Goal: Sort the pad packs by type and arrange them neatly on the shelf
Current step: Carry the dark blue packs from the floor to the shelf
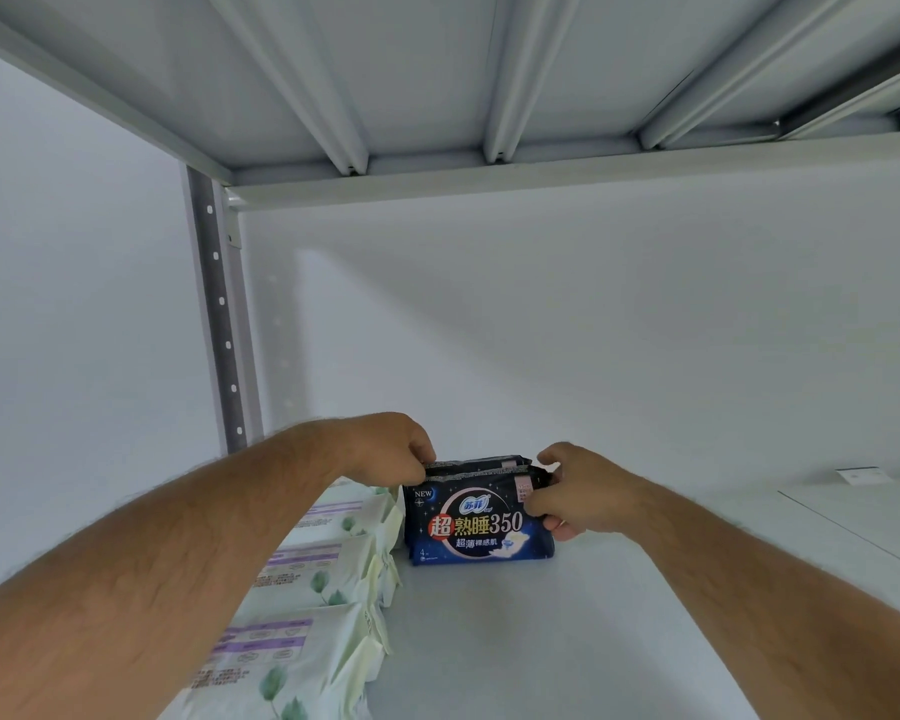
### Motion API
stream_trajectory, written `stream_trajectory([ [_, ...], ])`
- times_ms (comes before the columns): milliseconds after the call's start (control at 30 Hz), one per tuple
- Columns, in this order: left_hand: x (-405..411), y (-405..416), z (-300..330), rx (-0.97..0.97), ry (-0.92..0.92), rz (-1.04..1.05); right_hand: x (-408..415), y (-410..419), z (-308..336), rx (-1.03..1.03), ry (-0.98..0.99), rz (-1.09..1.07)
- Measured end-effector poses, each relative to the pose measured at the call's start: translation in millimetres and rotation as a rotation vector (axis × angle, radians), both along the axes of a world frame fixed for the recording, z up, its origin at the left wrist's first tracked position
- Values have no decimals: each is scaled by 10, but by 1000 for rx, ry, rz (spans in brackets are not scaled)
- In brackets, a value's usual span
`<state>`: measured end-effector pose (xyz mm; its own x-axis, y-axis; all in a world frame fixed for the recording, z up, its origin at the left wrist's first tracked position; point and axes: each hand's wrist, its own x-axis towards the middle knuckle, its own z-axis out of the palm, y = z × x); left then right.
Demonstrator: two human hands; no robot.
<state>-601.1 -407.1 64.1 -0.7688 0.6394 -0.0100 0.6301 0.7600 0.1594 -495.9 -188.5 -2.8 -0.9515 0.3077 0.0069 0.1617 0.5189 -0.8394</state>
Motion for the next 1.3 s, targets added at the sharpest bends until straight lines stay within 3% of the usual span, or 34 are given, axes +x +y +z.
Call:
stream_trajectory([
  [133, 43, 5, -21, -54, -27, -12, 1, -28, -36, 37, -70, 64],
  [500, 1, -53, -50, -117, 66, -37, -18, -105, -118, -54, 22, 100],
  [767, 14, -54, -43, -60, 41, 3, -15, -66, -147, -63, -9, 41],
  [1300, 63, -71, -5, -66, 73, 44, 147, 24, -60, 98, -48, -31],
])
